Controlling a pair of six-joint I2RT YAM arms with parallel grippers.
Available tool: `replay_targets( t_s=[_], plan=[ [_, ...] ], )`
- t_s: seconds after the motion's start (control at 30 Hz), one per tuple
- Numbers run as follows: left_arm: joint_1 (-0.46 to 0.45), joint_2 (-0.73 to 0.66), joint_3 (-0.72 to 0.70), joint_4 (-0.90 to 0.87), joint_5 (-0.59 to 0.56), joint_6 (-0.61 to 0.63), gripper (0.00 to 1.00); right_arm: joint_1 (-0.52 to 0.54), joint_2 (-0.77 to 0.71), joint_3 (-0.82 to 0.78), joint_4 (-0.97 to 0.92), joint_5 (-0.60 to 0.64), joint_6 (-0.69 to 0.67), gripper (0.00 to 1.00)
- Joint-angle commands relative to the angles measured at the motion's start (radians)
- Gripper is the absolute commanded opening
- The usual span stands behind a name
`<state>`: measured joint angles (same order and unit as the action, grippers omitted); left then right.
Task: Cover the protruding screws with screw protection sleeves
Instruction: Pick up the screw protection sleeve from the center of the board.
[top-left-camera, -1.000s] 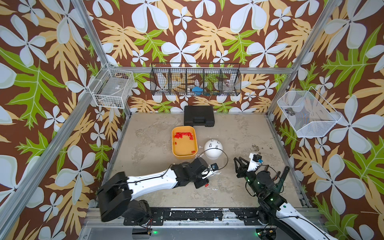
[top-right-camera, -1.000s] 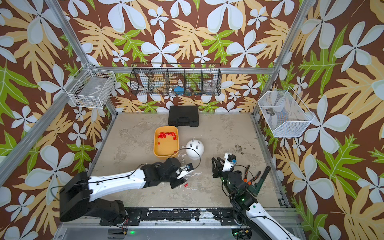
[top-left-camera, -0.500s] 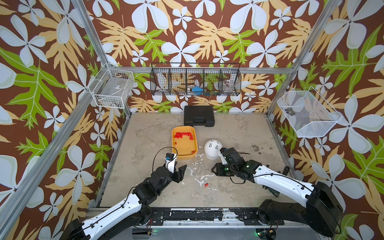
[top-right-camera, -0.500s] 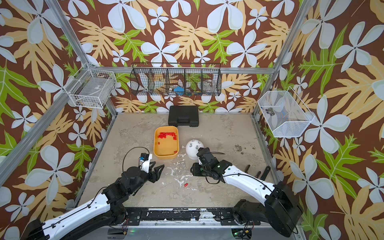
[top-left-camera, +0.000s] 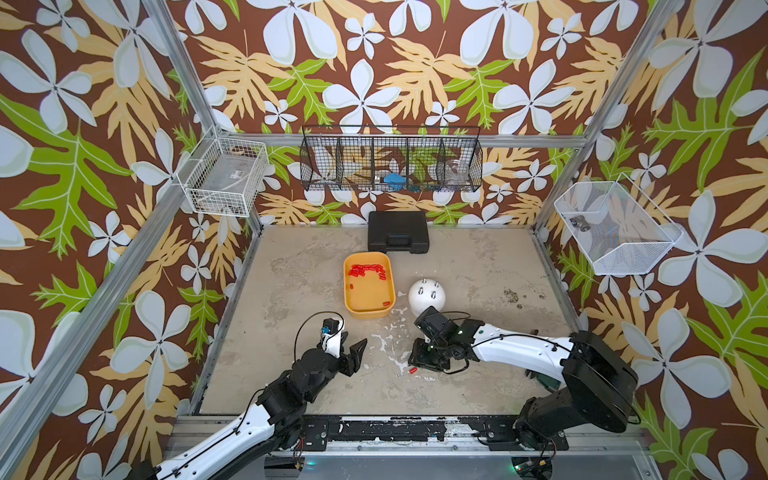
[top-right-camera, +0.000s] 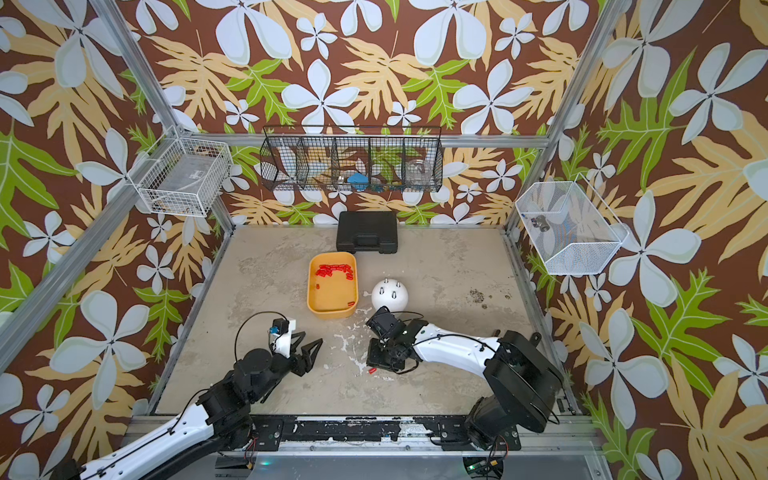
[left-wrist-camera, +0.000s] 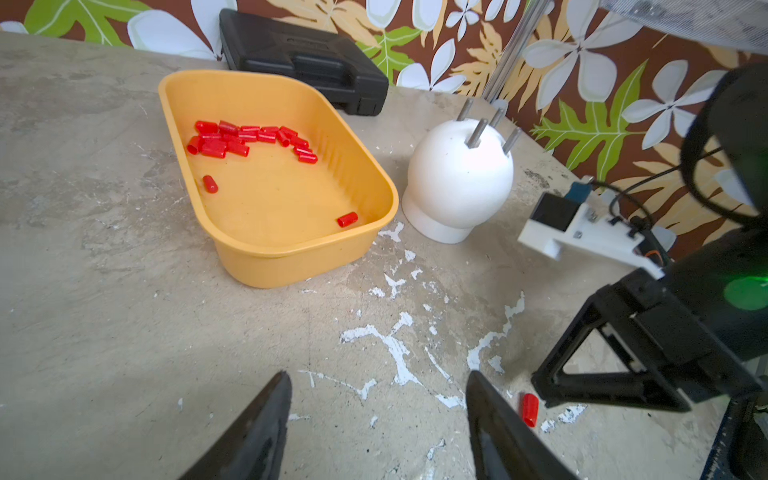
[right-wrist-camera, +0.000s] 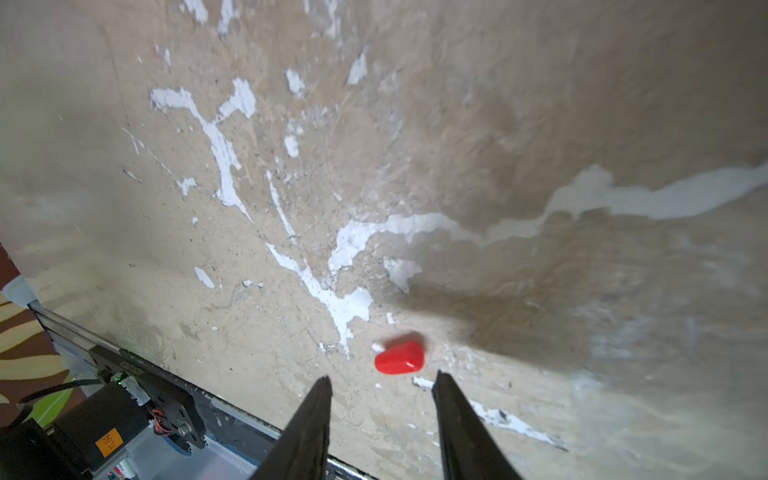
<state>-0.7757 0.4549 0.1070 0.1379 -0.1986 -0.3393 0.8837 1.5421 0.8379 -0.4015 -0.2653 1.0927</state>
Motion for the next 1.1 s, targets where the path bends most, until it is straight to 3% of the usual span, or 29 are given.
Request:
replay_targets(
  t_s=[0.0, 0.27, 0.67, 1.07],
  plan=[
    [0.000, -0.058, -0.016, 0.017, 0.024, 0.018, 0.68, 0.008, 0.029, 0.003, 0.011, -0.009, 0.040, 0.43],
    [0.000, -0.156, -0.036, -0.006, 0.037, 0.022, 0.69, 0.023, 0.021, 0.053, -0.071, 0.075, 0.045, 0.41],
    [0.000, -0.128, -0.032, 0.006, 0.051, 0.029, 0.70, 0.032, 0.006, 0.026, -0.137, 0.044, 0.068, 0.40],
    [0.000, -0.113, -0.030, 0.012, 0.060, 0.032, 0.70, 0.029, 0.069, -0.004, -0.011, -0.026, 0.078, 0.38]
  ],
)
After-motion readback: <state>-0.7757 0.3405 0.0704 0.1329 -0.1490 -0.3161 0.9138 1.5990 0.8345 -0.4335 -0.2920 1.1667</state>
